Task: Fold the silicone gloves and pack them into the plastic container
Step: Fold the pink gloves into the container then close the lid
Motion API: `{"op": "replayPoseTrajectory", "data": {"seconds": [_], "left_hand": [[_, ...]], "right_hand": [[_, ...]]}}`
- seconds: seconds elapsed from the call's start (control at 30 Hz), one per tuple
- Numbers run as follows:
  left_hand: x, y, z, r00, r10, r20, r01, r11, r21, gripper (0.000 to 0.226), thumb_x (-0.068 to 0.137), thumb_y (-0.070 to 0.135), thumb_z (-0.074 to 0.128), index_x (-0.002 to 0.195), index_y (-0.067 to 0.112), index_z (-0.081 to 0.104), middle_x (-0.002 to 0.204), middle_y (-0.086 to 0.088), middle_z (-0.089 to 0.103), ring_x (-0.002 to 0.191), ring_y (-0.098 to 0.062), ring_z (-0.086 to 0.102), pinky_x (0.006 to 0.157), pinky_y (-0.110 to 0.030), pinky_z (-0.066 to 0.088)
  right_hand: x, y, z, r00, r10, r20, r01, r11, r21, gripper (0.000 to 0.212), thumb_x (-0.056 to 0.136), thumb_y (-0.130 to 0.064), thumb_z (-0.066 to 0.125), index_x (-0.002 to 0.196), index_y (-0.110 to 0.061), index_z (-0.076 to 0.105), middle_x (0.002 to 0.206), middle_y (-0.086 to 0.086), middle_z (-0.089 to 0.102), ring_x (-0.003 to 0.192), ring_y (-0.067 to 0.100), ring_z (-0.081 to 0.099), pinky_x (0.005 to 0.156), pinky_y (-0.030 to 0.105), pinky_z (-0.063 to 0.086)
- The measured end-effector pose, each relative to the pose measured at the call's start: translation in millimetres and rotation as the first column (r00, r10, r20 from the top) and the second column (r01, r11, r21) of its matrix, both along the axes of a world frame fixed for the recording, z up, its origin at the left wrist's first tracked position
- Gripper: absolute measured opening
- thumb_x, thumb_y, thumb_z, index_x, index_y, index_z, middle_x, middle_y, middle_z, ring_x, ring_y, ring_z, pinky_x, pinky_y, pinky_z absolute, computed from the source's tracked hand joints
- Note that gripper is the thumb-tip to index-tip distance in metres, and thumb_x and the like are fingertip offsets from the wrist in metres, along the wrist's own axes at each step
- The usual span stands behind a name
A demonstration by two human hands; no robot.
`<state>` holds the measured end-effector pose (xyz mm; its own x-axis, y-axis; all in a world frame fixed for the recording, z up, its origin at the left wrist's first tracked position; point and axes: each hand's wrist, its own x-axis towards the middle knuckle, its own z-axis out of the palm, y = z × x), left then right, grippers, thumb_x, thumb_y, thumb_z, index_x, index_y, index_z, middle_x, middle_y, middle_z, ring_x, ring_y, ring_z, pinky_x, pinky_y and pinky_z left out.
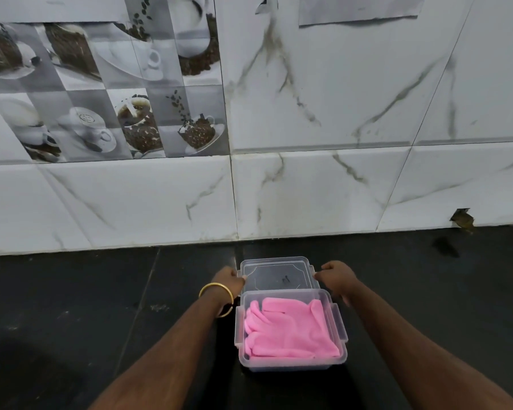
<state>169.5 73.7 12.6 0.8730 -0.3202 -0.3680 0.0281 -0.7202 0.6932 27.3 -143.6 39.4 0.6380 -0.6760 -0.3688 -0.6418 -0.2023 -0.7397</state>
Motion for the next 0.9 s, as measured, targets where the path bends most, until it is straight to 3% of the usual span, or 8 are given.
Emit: {"op": "replayPoseTrajectory", "data": {"seconds": [0.1, 0.17, 0.3, 0.37, 0.47, 0.57, 0.7, 0.9], "left_hand": [[4, 0, -15, 0.997, 0.024, -0.068, -0.024, 1.000, 0.001, 0.026, 0.093, 0.027, 0.057, 0.091, 0.002, 0.061, 0.089, -0.019, 0.064, 0.076, -0.033, 0.064, 0.064, -0.036, 0.054], [6, -2, -21, 0.992, 0.054, -0.116, -0.059, 0.998, -0.036, 0.029, 0.094, 0.027, 0.055, 0.086, 0.000, 0.062, 0.082, -0.017, 0.062, 0.067, -0.028, 0.060, 0.052, -0.032, 0.052], [9, -6, -22, 0.975, 0.114, -0.192, -0.132, 0.988, -0.083, 0.030, 0.094, 0.031, 0.054, 0.084, 0.004, 0.059, 0.073, -0.010, 0.055, 0.058, -0.022, 0.055, 0.045, -0.026, 0.046], [10, -9, -20, 0.968, 0.129, -0.215, -0.151, 0.984, -0.092, 0.034, 0.094, 0.036, 0.053, 0.091, 0.003, 0.062, 0.075, -0.010, 0.057, 0.060, -0.023, 0.055, 0.047, -0.025, 0.046], [10, -13, -14, 0.963, 0.134, -0.235, -0.174, 0.972, -0.159, 0.043, 0.092, 0.043, 0.053, 0.099, 0.002, 0.065, 0.081, -0.011, 0.061, 0.064, -0.024, 0.056, 0.051, -0.027, 0.045], [9, -17, 2, 0.966, 0.160, -0.204, -0.211, 0.942, -0.262, 0.050, 0.088, 0.051, 0.055, 0.100, 0.004, 0.065, 0.087, -0.012, 0.062, 0.069, -0.025, 0.056, 0.060, -0.030, 0.045], [1, -21, 36, 0.948, 0.253, -0.195, -0.318, 0.806, -0.500, 0.060, 0.085, 0.057, 0.058, 0.107, 0.002, 0.064, 0.089, -0.016, 0.064, 0.080, -0.024, 0.057, 0.078, -0.040, 0.050], [-31, 2, 75, 0.861, 0.381, -0.336, -0.500, 0.520, -0.692, 0.045, 0.085, 0.059, 0.058, 0.080, 0.015, 0.067, 0.081, -0.002, 0.068, 0.074, -0.017, 0.061, 0.068, -0.032, 0.048]], "right_hand": [[5, -4, -13, 0.997, 0.038, -0.064, -0.033, 0.997, 0.069, 0.019, 0.085, -0.011, 0.066, 0.072, -0.006, 0.053, 0.068, 0.015, 0.049, 0.057, 0.017, 0.042, 0.051, 0.025, 0.035], [10, -7, -20, 0.995, 0.071, -0.077, -0.063, 0.993, 0.102, 0.024, 0.088, -0.014, 0.067, 0.091, 0.010, 0.063, 0.089, 0.032, 0.061, 0.068, 0.022, 0.050, 0.057, 0.030, 0.041], [17, -10, -27, 0.994, 0.082, -0.074, -0.072, 0.989, 0.130, 0.038, 0.089, -0.019, 0.069, 0.111, 0.012, 0.063, 0.117, 0.031, 0.063, 0.094, 0.034, 0.065, 0.082, 0.049, 0.056], [18, -11, -27, 0.996, 0.062, -0.065, -0.053, 0.989, 0.139, 0.042, 0.088, -0.019, 0.070, 0.112, 0.014, 0.062, 0.112, 0.032, 0.065, 0.092, 0.035, 0.066, 0.077, 0.047, 0.055], [17, -10, -20, 0.999, 0.036, -0.026, -0.031, 0.986, 0.161, 0.039, 0.088, -0.020, 0.070, 0.102, 0.016, 0.061, 0.081, 0.021, 0.057, 0.066, 0.026, 0.053, 0.059, 0.036, 0.045], [16, -10, -3, 0.996, -0.004, 0.085, -0.013, 0.978, 0.207, 0.020, 0.089, -0.014, 0.068, 0.081, -0.001, 0.056, 0.067, 0.012, 0.044, 0.052, 0.016, 0.038, 0.050, 0.030, 0.036], [12, -7, 24, 0.931, -0.131, 0.341, 0.016, 0.947, 0.321, 0.007, 0.091, -0.003, 0.058, 0.084, -0.001, 0.062, 0.075, 0.013, 0.048, 0.062, 0.018, 0.042, 0.058, 0.030, 0.038], [-17, 7, 52, 0.658, -0.520, 0.546, 0.021, 0.737, 0.676, 0.018, 0.096, -0.016, 0.048, 0.091, -0.009, 0.064, 0.093, 0.007, 0.068, 0.094, 0.021, 0.067, 0.089, 0.037, 0.052]]}}
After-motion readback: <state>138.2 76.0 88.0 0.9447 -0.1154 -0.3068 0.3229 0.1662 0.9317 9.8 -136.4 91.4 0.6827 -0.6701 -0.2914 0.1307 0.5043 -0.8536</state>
